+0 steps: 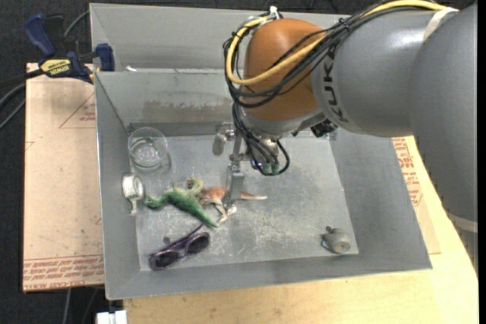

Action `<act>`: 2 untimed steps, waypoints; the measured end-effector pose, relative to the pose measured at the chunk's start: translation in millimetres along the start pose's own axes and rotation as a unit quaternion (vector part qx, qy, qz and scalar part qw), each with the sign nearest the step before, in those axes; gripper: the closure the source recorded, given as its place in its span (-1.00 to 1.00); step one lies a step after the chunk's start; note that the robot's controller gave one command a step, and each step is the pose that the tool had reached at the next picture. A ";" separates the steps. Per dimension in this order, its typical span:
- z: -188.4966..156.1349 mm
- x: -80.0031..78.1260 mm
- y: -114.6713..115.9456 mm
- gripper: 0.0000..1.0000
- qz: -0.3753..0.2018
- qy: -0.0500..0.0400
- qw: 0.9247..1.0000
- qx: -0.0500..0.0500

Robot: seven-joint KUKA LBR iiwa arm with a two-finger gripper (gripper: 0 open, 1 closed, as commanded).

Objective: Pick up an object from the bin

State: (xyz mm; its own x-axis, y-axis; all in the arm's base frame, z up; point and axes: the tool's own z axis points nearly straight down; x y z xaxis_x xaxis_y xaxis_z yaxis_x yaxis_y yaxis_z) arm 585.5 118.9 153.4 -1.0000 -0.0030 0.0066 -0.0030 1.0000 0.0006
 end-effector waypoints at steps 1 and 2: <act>-4.8 -1.7 -0.8 -1.00 0.002 -0.004 1.000 0.000; 83.8 22.2 -13.2 -1.00 -0.058 0.000 0.998 0.000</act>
Offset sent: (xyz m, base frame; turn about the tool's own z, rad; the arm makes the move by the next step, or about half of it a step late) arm -0.0230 -0.0138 -0.0834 -0.1191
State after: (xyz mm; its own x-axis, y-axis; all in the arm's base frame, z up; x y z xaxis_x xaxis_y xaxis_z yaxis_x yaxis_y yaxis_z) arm 562.8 105.6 69.8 -0.9928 -0.1194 0.0063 -0.1194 0.9928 0.0020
